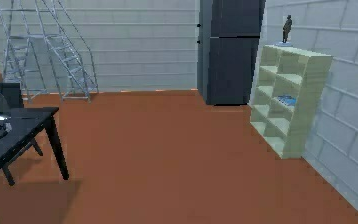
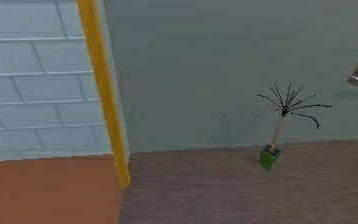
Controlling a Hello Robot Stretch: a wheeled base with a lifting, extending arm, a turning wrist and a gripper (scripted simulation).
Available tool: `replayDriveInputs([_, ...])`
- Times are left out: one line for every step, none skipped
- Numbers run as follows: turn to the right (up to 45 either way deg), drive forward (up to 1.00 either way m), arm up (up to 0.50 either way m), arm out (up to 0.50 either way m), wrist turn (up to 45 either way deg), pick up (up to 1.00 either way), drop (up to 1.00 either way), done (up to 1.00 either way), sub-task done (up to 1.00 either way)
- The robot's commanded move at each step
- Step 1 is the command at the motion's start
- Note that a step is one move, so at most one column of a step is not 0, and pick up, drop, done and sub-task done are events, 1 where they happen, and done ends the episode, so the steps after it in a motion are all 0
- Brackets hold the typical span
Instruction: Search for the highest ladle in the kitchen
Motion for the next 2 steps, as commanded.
replayDriveInputs([-3.0, 0.00, 0.00, 0.00, 0.0, 0.00, 0.00, 0.00, 0.00])
replayDriveInputs([0.0, 0.50, 0.00, 0.00, 0.0, 0.00, 0.00, 0.00, 0.00])
